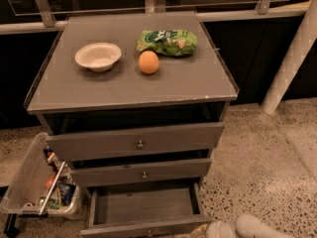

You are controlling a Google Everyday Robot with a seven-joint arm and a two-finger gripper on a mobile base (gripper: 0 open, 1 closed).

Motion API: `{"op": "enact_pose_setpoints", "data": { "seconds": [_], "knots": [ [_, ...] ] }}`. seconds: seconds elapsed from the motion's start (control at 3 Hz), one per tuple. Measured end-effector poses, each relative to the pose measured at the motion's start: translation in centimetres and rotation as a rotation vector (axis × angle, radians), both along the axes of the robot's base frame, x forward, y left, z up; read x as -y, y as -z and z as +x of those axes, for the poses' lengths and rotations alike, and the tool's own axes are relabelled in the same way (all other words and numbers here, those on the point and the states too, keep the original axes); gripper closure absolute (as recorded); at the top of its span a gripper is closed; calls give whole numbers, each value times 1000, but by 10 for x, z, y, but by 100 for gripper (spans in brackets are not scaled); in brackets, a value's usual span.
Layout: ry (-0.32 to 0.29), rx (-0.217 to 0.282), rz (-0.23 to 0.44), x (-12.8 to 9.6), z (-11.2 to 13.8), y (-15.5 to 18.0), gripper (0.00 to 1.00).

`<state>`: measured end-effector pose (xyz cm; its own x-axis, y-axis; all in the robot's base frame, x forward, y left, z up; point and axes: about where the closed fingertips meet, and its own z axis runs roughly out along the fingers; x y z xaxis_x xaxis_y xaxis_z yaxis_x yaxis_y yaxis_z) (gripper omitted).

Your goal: Close bottom drawer

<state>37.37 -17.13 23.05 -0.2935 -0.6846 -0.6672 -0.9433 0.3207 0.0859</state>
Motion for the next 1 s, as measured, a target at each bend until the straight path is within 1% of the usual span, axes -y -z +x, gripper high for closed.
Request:
{"op": "enact_pose_setpoints", "data": {
  "seconds": [0.33, 1.0],
  "knots": [
    [7, -10, -15, -1, 4, 8, 100],
    [29, -29, -64, -4, 29, 55, 100]
  ]
}}
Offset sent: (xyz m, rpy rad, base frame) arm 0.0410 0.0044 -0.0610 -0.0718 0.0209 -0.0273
